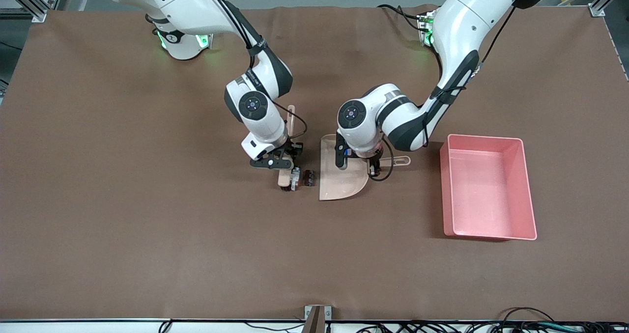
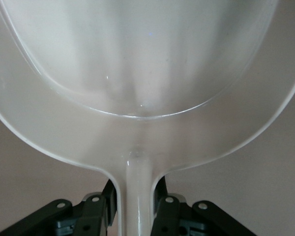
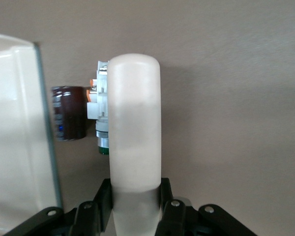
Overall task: Clean e-waste and dump in bin
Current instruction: 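Sweep the capacitor and switch into the dustpan with the right gripper's brush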
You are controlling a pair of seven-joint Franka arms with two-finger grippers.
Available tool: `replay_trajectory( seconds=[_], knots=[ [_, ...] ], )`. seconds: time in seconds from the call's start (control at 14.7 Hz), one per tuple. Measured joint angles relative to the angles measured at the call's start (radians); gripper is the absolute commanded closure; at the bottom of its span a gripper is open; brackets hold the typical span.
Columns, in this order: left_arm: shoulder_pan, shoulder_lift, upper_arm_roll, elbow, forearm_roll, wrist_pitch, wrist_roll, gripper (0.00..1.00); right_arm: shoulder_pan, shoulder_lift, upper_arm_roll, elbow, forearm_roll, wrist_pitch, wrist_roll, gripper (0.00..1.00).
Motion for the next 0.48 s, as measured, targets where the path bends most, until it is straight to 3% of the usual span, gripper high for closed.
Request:
replay_trajectory(
  seconds=[0.48],
  knots=[
    [-0.007, 0.01, 0.0, 0.014, 0.0, -0.003, -0.006, 0.77, 0.045, 0.038, 0.001, 0.049, 0.006, 0.002, 0.004, 0.99]
  ],
)
